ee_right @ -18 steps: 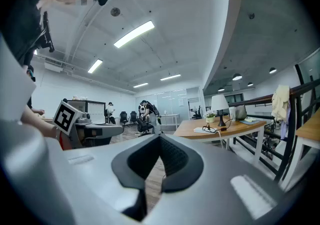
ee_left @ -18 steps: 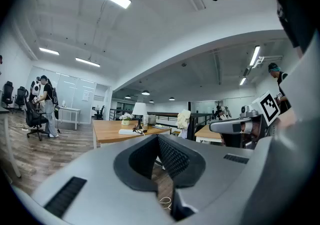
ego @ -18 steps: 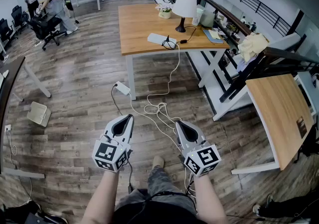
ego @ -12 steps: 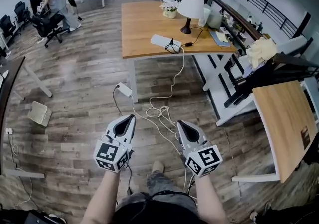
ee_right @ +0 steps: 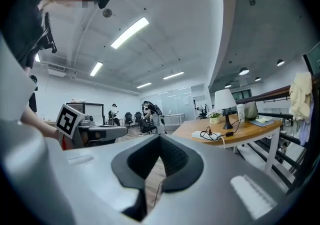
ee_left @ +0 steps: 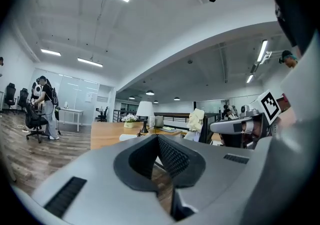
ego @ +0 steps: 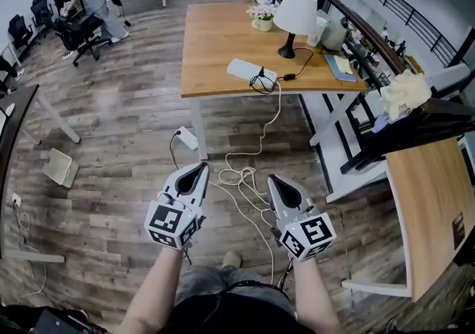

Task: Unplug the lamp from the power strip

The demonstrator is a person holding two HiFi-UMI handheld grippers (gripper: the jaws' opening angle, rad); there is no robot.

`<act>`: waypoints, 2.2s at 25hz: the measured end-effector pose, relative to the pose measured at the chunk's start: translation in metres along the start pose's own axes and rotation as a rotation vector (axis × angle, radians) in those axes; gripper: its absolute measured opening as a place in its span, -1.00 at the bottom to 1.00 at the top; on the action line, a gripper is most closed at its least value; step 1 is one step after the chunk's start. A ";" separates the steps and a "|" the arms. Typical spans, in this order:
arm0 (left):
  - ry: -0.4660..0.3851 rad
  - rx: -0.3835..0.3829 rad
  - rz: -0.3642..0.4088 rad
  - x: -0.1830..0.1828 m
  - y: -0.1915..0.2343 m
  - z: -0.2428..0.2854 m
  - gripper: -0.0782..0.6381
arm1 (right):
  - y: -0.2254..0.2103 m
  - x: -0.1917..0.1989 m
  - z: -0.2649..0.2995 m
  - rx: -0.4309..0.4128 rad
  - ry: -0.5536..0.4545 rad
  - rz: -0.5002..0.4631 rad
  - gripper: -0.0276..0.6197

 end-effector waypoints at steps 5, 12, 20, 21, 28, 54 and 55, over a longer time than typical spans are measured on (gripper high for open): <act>-0.010 -0.001 -0.008 -0.001 0.010 0.025 -0.79 | -0.015 -0.001 0.023 -0.016 0.003 0.020 -0.89; -0.009 0.000 -0.029 0.003 0.035 0.065 -0.79 | -0.043 -0.006 0.063 -0.020 0.023 0.019 -0.89; -0.042 0.074 -0.026 0.002 0.081 0.143 -0.79 | -0.088 -0.018 0.130 0.037 0.025 0.028 -0.89; -0.045 0.086 -0.026 0.002 0.088 0.154 -0.79 | -0.094 -0.020 0.139 0.048 0.027 0.029 -0.89; -0.045 0.180 -0.010 0.005 0.136 0.224 -0.79 | -0.137 -0.024 0.198 0.140 0.026 0.072 -0.89; -0.044 0.397 -0.025 0.030 0.177 0.362 -0.79 | -0.227 -0.032 0.274 0.332 0.036 0.091 -0.89; -0.037 0.396 -0.022 0.030 0.177 0.367 -0.79 | -0.235 -0.032 0.276 0.329 0.039 0.089 -0.89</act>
Point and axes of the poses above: the fingertips, and each gripper's own axes: z forward along the fingers, y to its left, x out of its underside, the point moved 5 cm from there along -z, backward along the fingers, and after that the axes turned 10 degrees about z, right-handed, at the moved point
